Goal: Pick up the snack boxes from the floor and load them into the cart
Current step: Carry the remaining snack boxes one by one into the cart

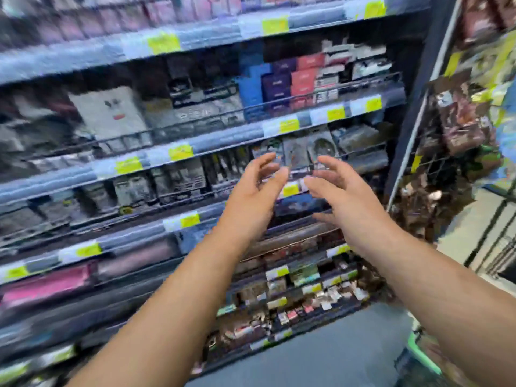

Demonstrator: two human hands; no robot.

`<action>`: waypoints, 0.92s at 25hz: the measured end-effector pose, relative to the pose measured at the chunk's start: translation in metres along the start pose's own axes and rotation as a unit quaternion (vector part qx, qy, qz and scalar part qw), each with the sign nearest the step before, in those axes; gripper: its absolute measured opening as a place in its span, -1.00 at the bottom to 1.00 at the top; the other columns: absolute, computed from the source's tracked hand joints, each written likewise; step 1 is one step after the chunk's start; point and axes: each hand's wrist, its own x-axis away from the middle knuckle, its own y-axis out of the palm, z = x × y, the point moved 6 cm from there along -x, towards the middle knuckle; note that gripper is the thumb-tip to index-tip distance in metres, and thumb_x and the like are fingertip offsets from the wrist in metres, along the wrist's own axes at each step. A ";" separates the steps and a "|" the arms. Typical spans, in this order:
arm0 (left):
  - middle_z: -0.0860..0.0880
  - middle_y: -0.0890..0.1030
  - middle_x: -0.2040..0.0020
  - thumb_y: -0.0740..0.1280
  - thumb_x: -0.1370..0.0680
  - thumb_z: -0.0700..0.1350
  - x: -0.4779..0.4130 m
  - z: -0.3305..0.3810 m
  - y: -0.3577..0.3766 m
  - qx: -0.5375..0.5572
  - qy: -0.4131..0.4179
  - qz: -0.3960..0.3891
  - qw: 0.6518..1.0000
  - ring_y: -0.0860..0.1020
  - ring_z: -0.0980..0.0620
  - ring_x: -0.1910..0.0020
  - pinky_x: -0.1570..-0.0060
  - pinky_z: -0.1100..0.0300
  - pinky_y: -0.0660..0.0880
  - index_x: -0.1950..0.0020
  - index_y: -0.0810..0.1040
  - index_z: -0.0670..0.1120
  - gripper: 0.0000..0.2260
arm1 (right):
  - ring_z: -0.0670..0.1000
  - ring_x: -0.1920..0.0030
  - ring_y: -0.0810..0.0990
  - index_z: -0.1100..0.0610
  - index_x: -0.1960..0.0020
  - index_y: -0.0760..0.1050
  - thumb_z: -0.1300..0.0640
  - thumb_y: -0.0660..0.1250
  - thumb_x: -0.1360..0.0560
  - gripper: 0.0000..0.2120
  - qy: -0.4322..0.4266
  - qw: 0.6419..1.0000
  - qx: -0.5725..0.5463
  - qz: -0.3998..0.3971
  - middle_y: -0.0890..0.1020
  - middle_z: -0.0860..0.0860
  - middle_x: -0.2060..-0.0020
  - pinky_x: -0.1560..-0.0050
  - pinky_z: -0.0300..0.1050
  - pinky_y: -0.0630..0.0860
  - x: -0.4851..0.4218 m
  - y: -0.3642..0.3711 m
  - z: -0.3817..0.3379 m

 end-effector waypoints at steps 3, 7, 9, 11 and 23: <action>0.13 0.56 -0.11 0.29 -0.60 0.00 0.030 0.007 -0.084 -0.006 -0.006 0.089 0.996 0.55 0.10 -0.10 -0.23 -0.06 0.50 -0.15 0.44 0.18 -0.84 | 0.01 -0.17 0.56 -0.28 -0.11 0.44 0.00 0.39 -0.48 -0.72 0.002 0.996 -0.025 -0.082 0.51 -0.10 -0.18 -0.11 0.18 0.57 0.008 0.081 -0.008; 0.12 0.56 -0.13 0.25 -0.62 -0.03 0.080 0.003 -0.182 -0.006 -0.022 0.219 0.975 0.55 0.13 -0.10 -0.18 -0.03 0.51 -0.21 0.43 0.14 -0.82 | -0.02 -0.16 0.56 -0.25 -0.19 0.42 0.00 0.38 -0.50 -0.68 0.007 0.977 -0.037 -0.209 0.50 -0.11 -0.21 -0.15 0.20 0.54 0.022 0.188 -0.015; 0.11 0.56 -0.16 0.25 -0.61 -0.02 0.111 0.001 -0.226 -0.014 -0.030 0.289 0.957 0.55 0.11 -0.16 -0.16 0.02 0.53 -0.28 0.41 0.11 -0.76 | -0.02 -0.16 0.56 -0.24 -0.21 0.42 0.00 0.39 -0.49 -0.66 0.009 0.961 -0.035 -0.273 0.50 -0.11 -0.22 -0.14 0.19 0.54 0.029 0.239 -0.016; 0.14 0.55 -0.18 0.25 -0.61 0.02 0.147 0.005 -0.263 -0.038 -0.045 0.355 0.933 0.56 0.15 -0.15 -0.16 0.06 0.54 -0.30 0.40 0.16 -0.73 | -0.01 -0.18 0.55 -0.24 -0.20 0.43 0.01 0.39 -0.48 -0.66 0.026 0.939 -0.050 -0.338 0.49 -0.11 -0.22 -0.04 0.10 0.59 0.042 0.287 -0.021; 0.06 0.56 -0.19 0.28 -0.49 0.11 0.373 0.016 -0.384 -0.100 -0.094 0.658 0.740 0.57 0.09 -0.15 -0.20 -0.05 0.53 -0.22 0.45 0.21 -0.70 | -0.04 -0.15 0.55 -0.20 -0.23 0.43 0.03 0.37 -0.50 -0.67 0.049 0.748 -0.064 -0.659 0.49 -0.06 -0.21 -0.19 0.17 0.51 0.213 0.511 -0.015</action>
